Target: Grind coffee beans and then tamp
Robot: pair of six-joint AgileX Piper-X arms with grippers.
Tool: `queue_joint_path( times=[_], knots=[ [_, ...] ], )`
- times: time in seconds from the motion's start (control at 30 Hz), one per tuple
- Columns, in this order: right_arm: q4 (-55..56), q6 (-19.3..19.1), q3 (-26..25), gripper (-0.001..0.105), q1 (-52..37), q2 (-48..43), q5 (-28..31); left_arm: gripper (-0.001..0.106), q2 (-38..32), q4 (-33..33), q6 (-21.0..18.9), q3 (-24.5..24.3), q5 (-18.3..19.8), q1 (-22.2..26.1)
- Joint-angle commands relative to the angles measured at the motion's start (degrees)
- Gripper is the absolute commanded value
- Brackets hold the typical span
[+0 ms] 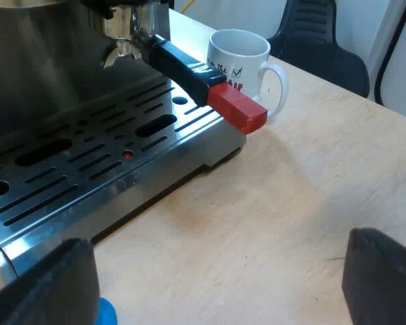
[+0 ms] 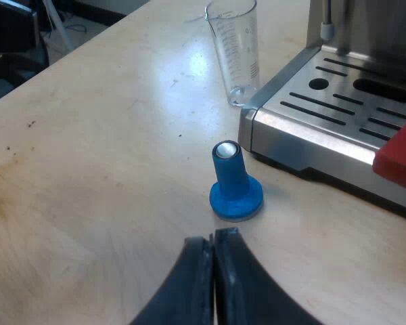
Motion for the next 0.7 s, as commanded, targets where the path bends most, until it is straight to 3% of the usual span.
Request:
queue_joint_path(
  times=[0.03, 0.13, 0.27, 0.5, 0.7],
  knots=[
    [-0.33, -0.31, -0.24, 0.0, 0.07, -0.06, 0.28, 0.078, 0.25, -0.83, -0.14, -0.06, 0.79, -0.23],
    [-0.32, 0.34, -0.24, 0.0, 0.07, -0.06, 0.68, 0.078, 0.25, -0.83, -0.14, -0.06, 0.79, -0.23],
    [-0.32, 6.08, -0.24, 0.0, 0.07, 0.46, 8.68, 0.078, 0.25, -0.83, -0.14, -0.06, 0.79, -0.23],
    [-1.86, 8.25, -0.24, 0.0, 0.78, 4.72, 10.45, 0.078, 0.25, -0.83, -0.14, -0.06, 0.79, -0.23],
    [-8.71, 8.62, -0.24, 0.0, 4.16, 10.2, 21.84, 0.078, 0.25, -0.83, -0.14, -0.06, 0.79, -0.23]
  ],
)
